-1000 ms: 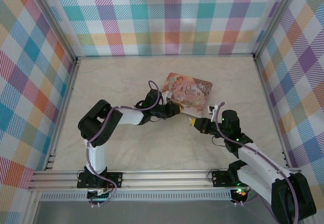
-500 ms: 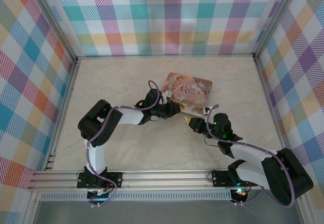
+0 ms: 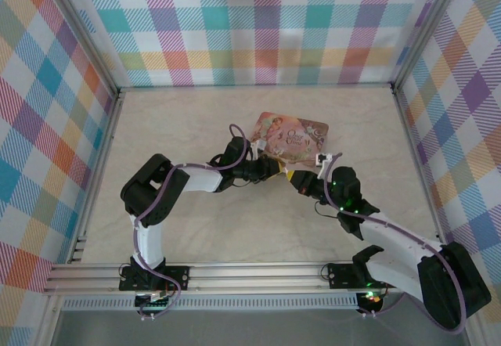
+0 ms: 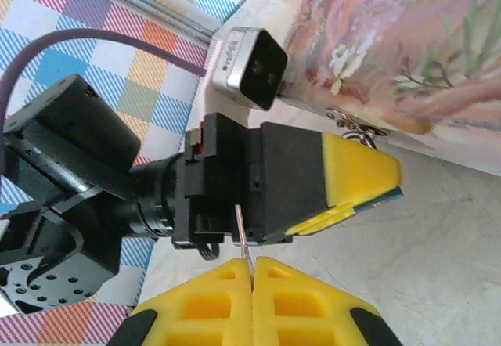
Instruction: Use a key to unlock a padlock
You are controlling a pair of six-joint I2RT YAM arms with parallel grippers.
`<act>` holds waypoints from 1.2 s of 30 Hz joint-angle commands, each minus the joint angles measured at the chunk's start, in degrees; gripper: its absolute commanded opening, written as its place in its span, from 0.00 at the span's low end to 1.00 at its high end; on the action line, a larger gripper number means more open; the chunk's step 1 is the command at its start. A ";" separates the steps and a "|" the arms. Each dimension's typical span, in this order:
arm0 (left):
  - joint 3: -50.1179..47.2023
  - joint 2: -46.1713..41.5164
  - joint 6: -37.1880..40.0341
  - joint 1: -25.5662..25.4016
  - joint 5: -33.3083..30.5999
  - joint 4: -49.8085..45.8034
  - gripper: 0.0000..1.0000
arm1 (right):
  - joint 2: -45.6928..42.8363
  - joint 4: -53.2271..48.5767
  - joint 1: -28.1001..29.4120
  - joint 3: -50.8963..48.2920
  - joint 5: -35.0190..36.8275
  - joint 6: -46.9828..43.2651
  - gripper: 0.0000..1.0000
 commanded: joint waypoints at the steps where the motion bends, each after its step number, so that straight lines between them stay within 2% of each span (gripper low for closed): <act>1: 2.93 0.24 -2.09 -0.68 1.54 2.31 0.11 | 0.57 -2.56 0.36 1.12 0.18 -0.98 0.00; 11: 6.80 -1.32 -1.60 -0.67 -5.88 -5.96 0.12 | 0.60 -1.22 0.36 -1.15 1.71 0.98 0.00; 16: 9.25 -1.95 -0.19 -0.67 -7.45 -11.62 0.12 | 2.45 -0.04 0.20 -2.16 3.34 2.74 0.00; 28: 12.71 -4.58 0.37 -0.68 -11.54 -21.52 0.12 | 11.19 11.76 -0.34 -3.54 2.28 6.97 0.00; 36: 14.56 -6.43 -0.19 -0.76 -11.25 -22.33 0.12 | 11.67 14.05 -0.43 -4.11 1.70 7.51 0.00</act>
